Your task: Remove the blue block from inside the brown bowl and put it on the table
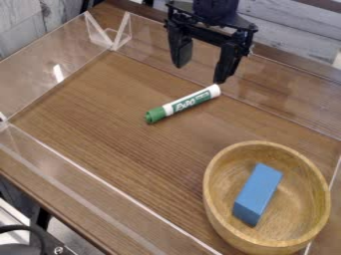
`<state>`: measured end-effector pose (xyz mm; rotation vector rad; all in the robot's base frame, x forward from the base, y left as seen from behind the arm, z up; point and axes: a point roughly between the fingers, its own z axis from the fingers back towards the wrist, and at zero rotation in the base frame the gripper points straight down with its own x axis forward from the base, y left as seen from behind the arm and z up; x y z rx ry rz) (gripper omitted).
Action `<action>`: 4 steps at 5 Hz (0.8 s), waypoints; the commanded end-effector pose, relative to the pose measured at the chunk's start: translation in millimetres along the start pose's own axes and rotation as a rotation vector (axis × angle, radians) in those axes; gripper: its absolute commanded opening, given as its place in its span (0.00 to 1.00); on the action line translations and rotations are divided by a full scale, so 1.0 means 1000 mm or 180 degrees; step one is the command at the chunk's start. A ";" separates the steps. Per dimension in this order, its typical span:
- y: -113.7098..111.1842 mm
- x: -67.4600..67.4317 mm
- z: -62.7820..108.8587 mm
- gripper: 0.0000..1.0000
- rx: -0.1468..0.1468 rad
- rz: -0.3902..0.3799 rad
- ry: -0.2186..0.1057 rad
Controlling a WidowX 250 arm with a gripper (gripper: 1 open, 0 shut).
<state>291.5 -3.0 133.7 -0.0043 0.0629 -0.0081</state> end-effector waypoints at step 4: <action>-0.092 -0.044 -0.018 1.00 -0.0065 -0.0246 -0.0055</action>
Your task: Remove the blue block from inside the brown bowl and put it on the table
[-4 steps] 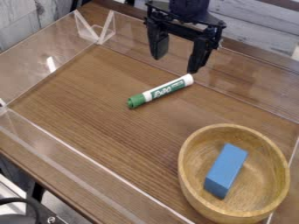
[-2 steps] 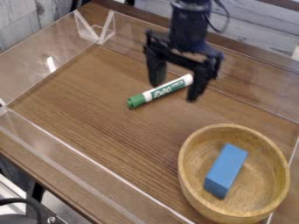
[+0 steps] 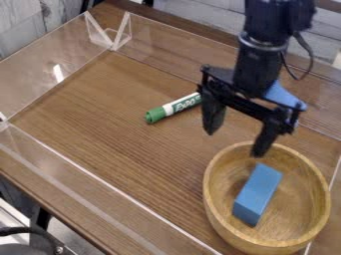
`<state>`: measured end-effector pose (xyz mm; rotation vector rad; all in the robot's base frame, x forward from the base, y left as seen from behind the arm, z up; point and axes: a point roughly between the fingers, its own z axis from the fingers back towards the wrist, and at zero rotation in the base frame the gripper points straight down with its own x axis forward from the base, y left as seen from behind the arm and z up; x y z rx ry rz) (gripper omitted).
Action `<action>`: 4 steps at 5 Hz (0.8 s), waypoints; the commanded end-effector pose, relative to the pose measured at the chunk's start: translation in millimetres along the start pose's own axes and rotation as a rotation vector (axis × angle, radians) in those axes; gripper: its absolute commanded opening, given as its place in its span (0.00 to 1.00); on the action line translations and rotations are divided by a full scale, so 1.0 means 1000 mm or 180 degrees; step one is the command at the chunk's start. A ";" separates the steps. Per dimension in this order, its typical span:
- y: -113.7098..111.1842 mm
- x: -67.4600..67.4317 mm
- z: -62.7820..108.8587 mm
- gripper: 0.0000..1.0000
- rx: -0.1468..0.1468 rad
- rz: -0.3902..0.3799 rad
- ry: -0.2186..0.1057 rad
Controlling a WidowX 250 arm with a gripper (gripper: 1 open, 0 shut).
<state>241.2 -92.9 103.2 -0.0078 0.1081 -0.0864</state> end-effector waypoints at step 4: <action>-0.037 -0.013 -0.014 1.00 -0.0045 -0.0105 -0.0294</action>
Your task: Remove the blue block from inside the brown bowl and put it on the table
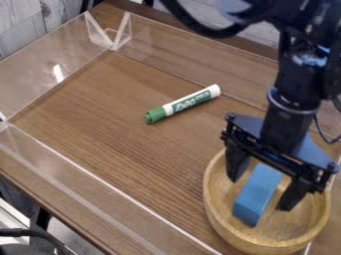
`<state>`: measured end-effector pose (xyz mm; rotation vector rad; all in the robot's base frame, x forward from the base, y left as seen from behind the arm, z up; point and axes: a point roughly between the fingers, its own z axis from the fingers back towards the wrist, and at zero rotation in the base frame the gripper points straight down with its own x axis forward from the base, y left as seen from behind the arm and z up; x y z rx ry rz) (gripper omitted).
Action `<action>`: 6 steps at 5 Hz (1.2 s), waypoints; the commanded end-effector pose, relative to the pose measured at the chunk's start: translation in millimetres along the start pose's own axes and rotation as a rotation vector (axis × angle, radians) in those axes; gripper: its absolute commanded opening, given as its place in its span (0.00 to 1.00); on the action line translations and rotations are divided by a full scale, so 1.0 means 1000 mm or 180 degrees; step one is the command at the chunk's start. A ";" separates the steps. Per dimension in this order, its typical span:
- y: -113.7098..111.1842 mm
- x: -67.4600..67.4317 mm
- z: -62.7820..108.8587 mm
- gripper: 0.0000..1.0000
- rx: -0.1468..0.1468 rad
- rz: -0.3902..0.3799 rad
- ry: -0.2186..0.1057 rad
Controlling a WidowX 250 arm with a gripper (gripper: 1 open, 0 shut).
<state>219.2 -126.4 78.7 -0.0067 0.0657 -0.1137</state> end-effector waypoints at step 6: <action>-0.005 0.003 -0.012 1.00 0.0011 -0.0119 -0.0194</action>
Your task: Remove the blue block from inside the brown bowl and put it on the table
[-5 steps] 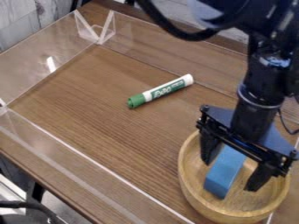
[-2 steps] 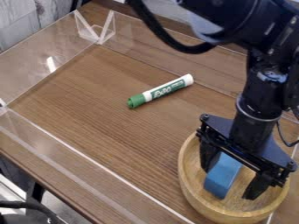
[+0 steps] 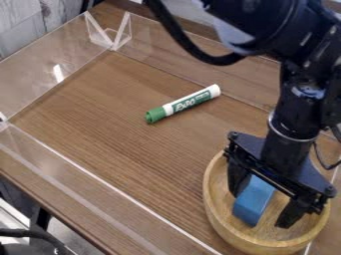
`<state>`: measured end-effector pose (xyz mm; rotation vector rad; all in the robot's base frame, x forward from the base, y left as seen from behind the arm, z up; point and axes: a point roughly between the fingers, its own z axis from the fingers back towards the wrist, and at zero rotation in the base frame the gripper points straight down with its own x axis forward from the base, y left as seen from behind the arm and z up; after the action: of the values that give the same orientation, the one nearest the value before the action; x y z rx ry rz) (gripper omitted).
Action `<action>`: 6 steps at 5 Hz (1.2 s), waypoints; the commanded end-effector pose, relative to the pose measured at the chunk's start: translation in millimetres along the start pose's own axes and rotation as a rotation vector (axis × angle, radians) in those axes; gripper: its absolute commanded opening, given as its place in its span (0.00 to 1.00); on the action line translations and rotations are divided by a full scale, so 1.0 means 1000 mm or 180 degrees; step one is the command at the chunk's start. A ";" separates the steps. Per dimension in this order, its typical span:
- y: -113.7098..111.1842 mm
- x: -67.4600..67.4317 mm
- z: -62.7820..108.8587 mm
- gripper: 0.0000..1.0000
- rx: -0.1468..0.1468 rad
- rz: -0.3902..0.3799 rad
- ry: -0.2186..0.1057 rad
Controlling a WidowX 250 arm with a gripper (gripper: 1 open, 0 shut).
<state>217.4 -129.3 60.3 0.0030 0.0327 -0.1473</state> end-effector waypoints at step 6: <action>0.003 0.009 0.002 1.00 0.0017 -0.0043 -0.0203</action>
<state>221.9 -126.6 54.8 0.0132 -0.0013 -0.1608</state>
